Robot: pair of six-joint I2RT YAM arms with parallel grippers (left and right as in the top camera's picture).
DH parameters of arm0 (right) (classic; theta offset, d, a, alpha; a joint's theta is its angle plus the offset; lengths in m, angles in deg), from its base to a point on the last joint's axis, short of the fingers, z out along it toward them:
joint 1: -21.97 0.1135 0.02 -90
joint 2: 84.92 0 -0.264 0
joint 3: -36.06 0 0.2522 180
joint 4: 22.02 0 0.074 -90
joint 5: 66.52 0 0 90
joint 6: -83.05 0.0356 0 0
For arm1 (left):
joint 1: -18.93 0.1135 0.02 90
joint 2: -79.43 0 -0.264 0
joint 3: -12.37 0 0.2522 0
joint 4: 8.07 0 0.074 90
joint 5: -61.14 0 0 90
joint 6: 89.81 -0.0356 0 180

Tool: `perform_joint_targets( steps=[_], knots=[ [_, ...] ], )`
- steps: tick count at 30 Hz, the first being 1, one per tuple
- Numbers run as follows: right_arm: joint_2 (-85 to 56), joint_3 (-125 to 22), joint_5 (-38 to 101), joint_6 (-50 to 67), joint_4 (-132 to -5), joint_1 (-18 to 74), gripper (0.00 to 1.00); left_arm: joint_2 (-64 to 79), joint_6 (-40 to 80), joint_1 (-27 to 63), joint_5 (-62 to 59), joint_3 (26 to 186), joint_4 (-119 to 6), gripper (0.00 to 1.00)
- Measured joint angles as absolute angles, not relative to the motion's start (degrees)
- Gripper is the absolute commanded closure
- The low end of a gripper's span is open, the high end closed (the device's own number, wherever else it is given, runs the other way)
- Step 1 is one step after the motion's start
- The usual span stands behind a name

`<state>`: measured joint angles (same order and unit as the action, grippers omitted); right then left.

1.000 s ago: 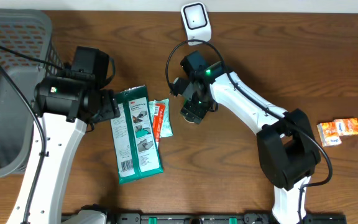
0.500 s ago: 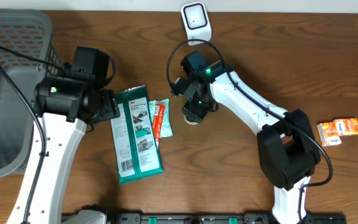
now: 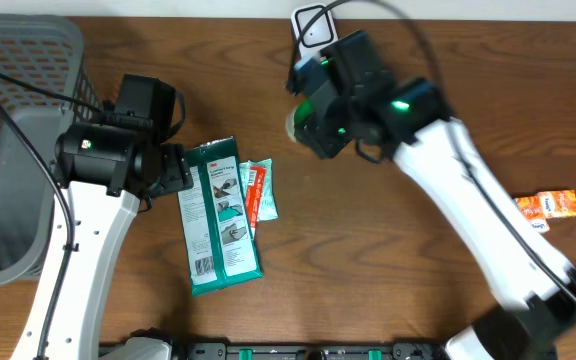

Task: Scan the item barcode
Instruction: 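Hold the jar's label in front of the white scanner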

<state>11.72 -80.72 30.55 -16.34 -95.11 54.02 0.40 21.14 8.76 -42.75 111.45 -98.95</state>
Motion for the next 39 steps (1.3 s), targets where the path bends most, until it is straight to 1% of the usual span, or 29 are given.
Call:
perform_joint_targets(
  steps=[4, 9, 12, 17, 23, 27, 28, 35, 39],
  knots=[
    [5.1, -81.5, 30.6, -12.7, -92.5, 54.0, 0.99, 0.4, 21.1, 8.8, -42.7, 111.5, -99.0, 0.12],
    [1.0, -81.5, 29.3, -5.7, -86.8, 53.8, 0.99, 0.4, 21.1, 8.8, -42.7, 111.5, -98.9, 0.12],
    [-0.1, -81.5, 26.9, -2.9, -82.6, 53.5, 0.99, 0.4, 21.1, 8.8, -42.7, 111.5, -99.0, 0.12],
    [1.7, -81.5, 24.5, -0.3, -72.0, 53.3, 0.99, 0.4, 21.1, 8.8, -42.7, 111.5, -99.0, 0.12],
    [11.8, -81.6, 17.9, 2.5, -59.2, 52.7, 0.99, 0.4, 21.1, 8.8, -42.7, 111.5, -98.9, 0.12],
    [20.5, -81.4, 15.5, 3.2, -50.7, 50.3, 0.99, 0.4, 21.1, 8.8, -42.7, 111.5, -98.9, 0.12],
    [23.4, -81.3, 15.4, 3.3, -46.7, 49.3, 0.99, 0.4, 21.1, 8.8, -42.7, 111.5, -98.9, 0.12],
    [38.1, -81.0, 18.4, 3.6, -26.0, 43.9, 0.99, 0.4, 21.1, 8.8, -42.7, 111.5, -98.9, 0.12],
    [44.0, -81.0, 21.0, 3.7, -17.6, 42.7, 0.99, 0.4, 21.1, 8.8, -42.7, 111.5, -99.0, 0.12]
  ],
)
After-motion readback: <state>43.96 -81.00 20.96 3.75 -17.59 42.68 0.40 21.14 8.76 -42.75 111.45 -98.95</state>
